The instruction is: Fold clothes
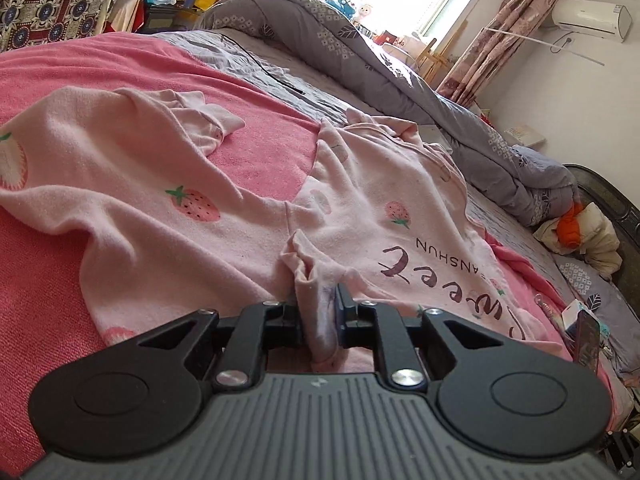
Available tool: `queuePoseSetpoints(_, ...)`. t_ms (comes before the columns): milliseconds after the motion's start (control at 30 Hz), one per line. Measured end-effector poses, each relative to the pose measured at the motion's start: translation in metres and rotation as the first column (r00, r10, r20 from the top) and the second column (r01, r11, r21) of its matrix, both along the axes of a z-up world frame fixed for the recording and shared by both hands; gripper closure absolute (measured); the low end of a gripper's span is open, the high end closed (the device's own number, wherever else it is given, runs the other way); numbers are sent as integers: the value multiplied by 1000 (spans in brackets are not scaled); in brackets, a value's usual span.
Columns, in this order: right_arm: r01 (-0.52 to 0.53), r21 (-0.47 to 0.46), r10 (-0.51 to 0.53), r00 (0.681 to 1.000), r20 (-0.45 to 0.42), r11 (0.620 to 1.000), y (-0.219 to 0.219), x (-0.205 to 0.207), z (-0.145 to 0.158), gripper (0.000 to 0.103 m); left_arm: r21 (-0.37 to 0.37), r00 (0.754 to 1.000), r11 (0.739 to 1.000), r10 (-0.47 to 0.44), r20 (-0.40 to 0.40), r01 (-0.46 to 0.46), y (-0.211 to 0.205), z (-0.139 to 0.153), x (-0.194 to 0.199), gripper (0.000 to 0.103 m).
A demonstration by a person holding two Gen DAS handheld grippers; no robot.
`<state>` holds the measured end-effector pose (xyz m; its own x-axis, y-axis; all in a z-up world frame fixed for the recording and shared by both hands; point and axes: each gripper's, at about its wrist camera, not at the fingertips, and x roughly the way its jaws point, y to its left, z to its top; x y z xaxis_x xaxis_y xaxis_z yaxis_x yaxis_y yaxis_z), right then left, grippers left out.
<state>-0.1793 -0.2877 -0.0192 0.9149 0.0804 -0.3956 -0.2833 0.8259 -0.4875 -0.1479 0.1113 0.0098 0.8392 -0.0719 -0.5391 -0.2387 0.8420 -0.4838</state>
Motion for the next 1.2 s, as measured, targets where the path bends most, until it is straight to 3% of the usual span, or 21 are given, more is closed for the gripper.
queuePoseSetpoints(67,-21,48,23,999,-44,999,-12,2,8,64,18,1000,1000,-8,4,8,-1,-1,-1,83)
queuePoseSetpoints(200,-37,261,76,987,-143,965,-53,-2,33,60,61,1000,998,-21,13,20,-6,-1,-3,82)
queuePoseSetpoints(367,-37,401,68,996,-63,915,-51,7,54,60,81,1000,996,-22,20,20,-9,-2,-4,79)
queuePoseSetpoints(500,-44,414,111,984,-140,909,-42,10,41,60,56,999,998,-33,27,32,-3,-4,-5,77)
queuePoseSetpoints(600,-48,415,149,965,-214,909,-34,11,28,72,32,998,999,-38,41,36,1,-8,-5,77)
queuePoseSetpoints(667,-69,393,183,948,-260,917,-31,7,21,72,31,998,999,-39,49,38,1,-10,-5,77)
queuePoseSetpoints(767,-136,292,237,908,-345,947,-35,-13,18,74,72,998,996,-48,38,46,-3,-5,-7,77)
queuePoseSetpoints(867,-104,363,228,920,-319,926,-51,-10,22,72,108,999,993,-49,19,46,-5,6,-14,71)
queuePoseSetpoints(900,-87,398,221,927,-303,913,-57,-8,24,67,148,999,989,-26,24,22,-5,12,-21,54)
queuePoseSetpoints(933,-72,432,212,934,-287,899,-63,-6,26,61,189,1000,982,-3,30,-2,-4,18,-27,43)
queuePoseSetpoints(1000,-42,499,194,947,-256,865,-76,-1,30,60,305,998,950,60,25,-65,-4,28,-40,25)
queuePoseSetpoints(1067,-23,544,177,956,-232,838,-85,5,32,60,430,989,892,148,21,-143,-5,38,-47,23)
queuePoseSetpoints(1100,-29,536,179,956,-230,843,-85,9,30,60,484,983,858,183,22,-171,-7,43,-50,24)
queuePoseSetpoints(1133,-39,540,192,954,-230,841,-85,15,27,61,502,987,851,159,29,-152,-11,51,-49,25)
queuePoseSetpoints(1200,-37,629,231,945,-230,777,-93,27,25,61,479,998,877,20,56,-44,-31,68,-43,25)
